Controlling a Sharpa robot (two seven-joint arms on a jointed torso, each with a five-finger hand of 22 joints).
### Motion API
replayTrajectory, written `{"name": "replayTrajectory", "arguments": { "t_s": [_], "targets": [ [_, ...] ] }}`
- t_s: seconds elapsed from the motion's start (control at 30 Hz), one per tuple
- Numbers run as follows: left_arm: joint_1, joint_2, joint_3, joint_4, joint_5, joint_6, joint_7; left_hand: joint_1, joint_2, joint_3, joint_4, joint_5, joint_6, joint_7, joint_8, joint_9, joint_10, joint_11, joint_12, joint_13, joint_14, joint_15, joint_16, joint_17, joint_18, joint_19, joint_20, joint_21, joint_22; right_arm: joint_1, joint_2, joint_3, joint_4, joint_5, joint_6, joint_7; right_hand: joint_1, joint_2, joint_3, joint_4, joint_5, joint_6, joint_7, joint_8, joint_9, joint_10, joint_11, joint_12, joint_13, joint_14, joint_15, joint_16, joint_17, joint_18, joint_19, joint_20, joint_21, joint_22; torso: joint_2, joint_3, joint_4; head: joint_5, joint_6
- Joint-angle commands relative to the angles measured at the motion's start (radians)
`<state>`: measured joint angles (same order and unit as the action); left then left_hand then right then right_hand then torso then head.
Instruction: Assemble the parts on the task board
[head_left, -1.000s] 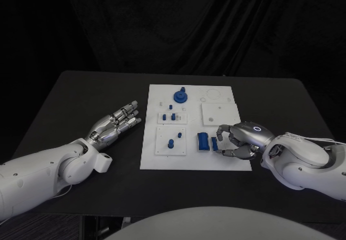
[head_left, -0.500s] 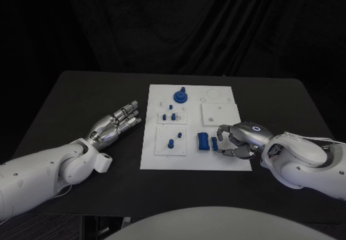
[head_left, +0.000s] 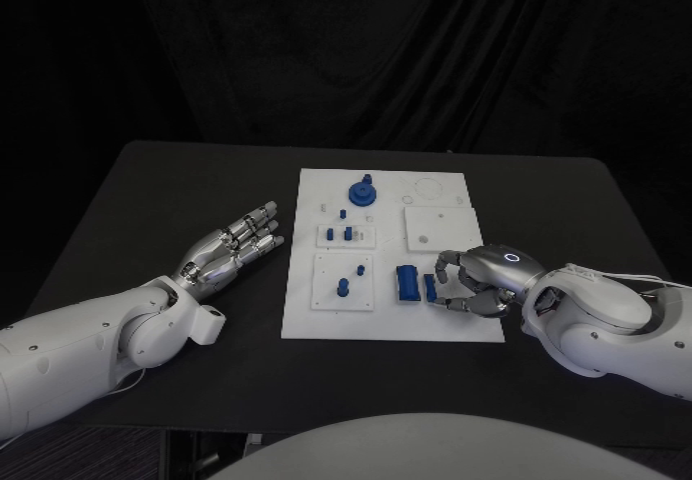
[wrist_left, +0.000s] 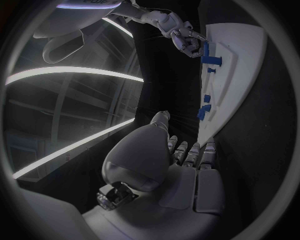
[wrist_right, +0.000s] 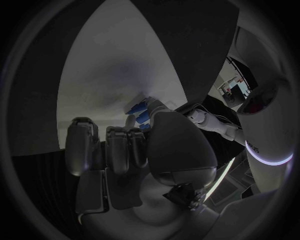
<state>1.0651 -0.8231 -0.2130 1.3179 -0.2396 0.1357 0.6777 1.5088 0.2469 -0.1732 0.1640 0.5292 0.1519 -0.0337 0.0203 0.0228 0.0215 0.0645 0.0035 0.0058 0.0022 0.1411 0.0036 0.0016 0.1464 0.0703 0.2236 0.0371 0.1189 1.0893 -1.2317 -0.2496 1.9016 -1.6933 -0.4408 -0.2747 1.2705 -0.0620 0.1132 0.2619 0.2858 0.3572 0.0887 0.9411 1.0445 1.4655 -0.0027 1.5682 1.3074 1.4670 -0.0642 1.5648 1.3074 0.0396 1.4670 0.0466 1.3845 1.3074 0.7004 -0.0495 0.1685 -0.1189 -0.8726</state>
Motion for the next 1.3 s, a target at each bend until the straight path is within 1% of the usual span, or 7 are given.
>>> {"name": "replayTrajectory", "arguments": {
  "t_s": [0.03, 0.3, 0.53, 0.93, 1.17, 1.27, 1.3],
  "targets": [
    [-0.002, 0.001, 0.001, 0.002, 0.004, 0.012, 0.013, 0.000, 0.006, 0.002, -0.006, 0.002, -0.001, 0.006, 0.006, 0.002, -0.002, 0.006, 0.005, 0.001, -0.002, 0.006, -0.004, -0.002, 0.011, 0.001, 0.008, 0.006, 0.002, -0.003, 0.001, 0.000, -0.002, -0.007, 0.001, -0.033, 0.000, 0.012, 0.004, 0.002, -0.002, 0.008, 0.000, 0.007, -0.002, 0.105, 0.005, 0.003, 0.263, 0.104, 0.008, 0.006, 0.263, 0.007, 0.002, 0.009, -0.003, 0.202, 0.000, -0.0002, -0.0007, 0.000, 0.000],
    [-0.002, 0.003, 0.001, 0.001, 0.004, 0.014, 0.012, 0.000, 0.006, 0.002, -0.006, 0.002, -0.001, 0.006, 0.006, 0.002, -0.002, 0.006, 0.005, 0.001, -0.002, 0.006, -0.004, -0.002, 0.011, 0.001, 0.008, 0.006, 0.002, -0.003, 0.009, 0.000, -0.010, 0.004, 0.021, -0.045, -0.001, 0.027, 0.006, 0.008, -0.002, 0.016, 0.000, 0.013, -0.008, 0.105, 0.005, 0.003, 0.263, 0.104, 0.008, 0.006, 0.263, 0.008, 0.000, 0.009, -0.006, 0.201, 0.001, 0.0003, 0.0003, -0.001, 0.000],
    [-0.002, 0.003, 0.001, 0.001, 0.004, 0.016, 0.010, 0.000, 0.006, 0.002, -0.006, 0.002, -0.001, 0.006, 0.006, 0.002, -0.002, 0.006, 0.005, 0.001, -0.002, 0.006, -0.004, -0.002, 0.011, 0.001, 0.008, 0.006, 0.002, -0.003, 0.016, 0.000, -0.013, 0.014, 0.031, -0.046, 0.002, 0.027, 0.006, 0.006, -0.002, 0.019, -0.001, 0.015, -0.010, 0.105, 0.005, 0.003, 0.263, 0.103, 0.008, 0.005, 0.262, 0.009, -0.002, 0.009, -0.011, 0.200, 0.001, -0.0003, -0.0008, 0.002, 0.000],
    [-0.003, 0.004, 0.001, 0.000, 0.004, 0.019, 0.008, -0.004, 0.007, 0.003, -0.008, 0.002, 0.000, 0.008, 0.006, 0.002, -0.002, 0.006, 0.005, 0.002, -0.002, 0.007, -0.004, -0.002, 0.011, 0.001, 0.008, 0.006, 0.000, -0.003, 0.027, 0.000, -0.013, 0.017, 0.036, -0.044, -0.006, 0.002, -0.014, 0.016, -0.004, 0.019, 0.001, 0.019, -0.022, 0.105, 0.007, 0.003, 0.263, 0.102, 0.010, 0.003, 0.257, 0.010, -0.004, 0.010, -0.016, 0.198, 0.001, -0.0005, 0.0001, 0.000, 0.000],
    [-0.003, 0.004, 0.001, 0.000, 0.004, 0.020, 0.007, -0.005, 0.007, 0.004, -0.010, 0.002, 0.004, 0.014, 0.007, 0.002, -0.001, 0.005, 0.005, 0.002, -0.002, 0.007, -0.004, -0.002, 0.011, 0.000, 0.009, 0.006, 0.000, -0.003, 0.022, 0.000, -0.010, 0.017, 0.011, -0.039, -0.037, -0.009, -0.034, 0.029, -0.003, 0.019, 0.001, 0.027, -0.031, 0.105, 0.007, 0.003, 0.263, 0.102, 0.010, 0.003, 0.257, 0.010, -0.004, 0.011, -0.017, 0.198, 0.000, -0.0006, -0.0006, 0.001, 0.000],
    [-0.003, 0.003, 0.001, 0.000, 0.004, 0.018, 0.008, -0.006, 0.007, 0.005, -0.011, 0.002, 0.001, 0.016, 0.006, 0.002, -0.001, 0.005, 0.005, 0.002, -0.002, 0.007, -0.004, -0.002, 0.011, 0.000, 0.009, 0.006, 0.000, -0.003, 0.018, 0.000, -0.007, 0.017, -0.005, -0.032, -0.072, -0.019, -0.049, 0.031, -0.002, 0.019, 0.000, 0.035, -0.037, 0.105, 0.007, 0.003, 0.263, 0.102, 0.010, 0.003, 0.258, 0.009, -0.003, 0.011, -0.016, 0.199, 0.000, -0.0006, -0.0013, 0.002, 0.000],
    [-0.003, 0.003, 0.001, 0.000, 0.004, 0.018, 0.008, -0.006, 0.007, 0.005, -0.013, 0.002, -0.002, 0.010, 0.006, 0.001, -0.001, 0.007, 0.005, 0.002, -0.002, 0.007, -0.004, -0.002, 0.011, 0.001, 0.009, 0.006, 0.000, -0.003, 0.017, 0.000, -0.005, 0.017, -0.011, -0.028, -0.079, -0.021, -0.051, 0.032, -0.001, 0.019, 0.000, 0.037, -0.038, 0.105, 0.006, 0.003, 0.263, 0.102, 0.010, 0.004, 0.258, 0.009, -0.002, 0.011, -0.015, 0.199, 0.000, -0.0006, -0.0014, 0.002, 0.000]
  ]
}}
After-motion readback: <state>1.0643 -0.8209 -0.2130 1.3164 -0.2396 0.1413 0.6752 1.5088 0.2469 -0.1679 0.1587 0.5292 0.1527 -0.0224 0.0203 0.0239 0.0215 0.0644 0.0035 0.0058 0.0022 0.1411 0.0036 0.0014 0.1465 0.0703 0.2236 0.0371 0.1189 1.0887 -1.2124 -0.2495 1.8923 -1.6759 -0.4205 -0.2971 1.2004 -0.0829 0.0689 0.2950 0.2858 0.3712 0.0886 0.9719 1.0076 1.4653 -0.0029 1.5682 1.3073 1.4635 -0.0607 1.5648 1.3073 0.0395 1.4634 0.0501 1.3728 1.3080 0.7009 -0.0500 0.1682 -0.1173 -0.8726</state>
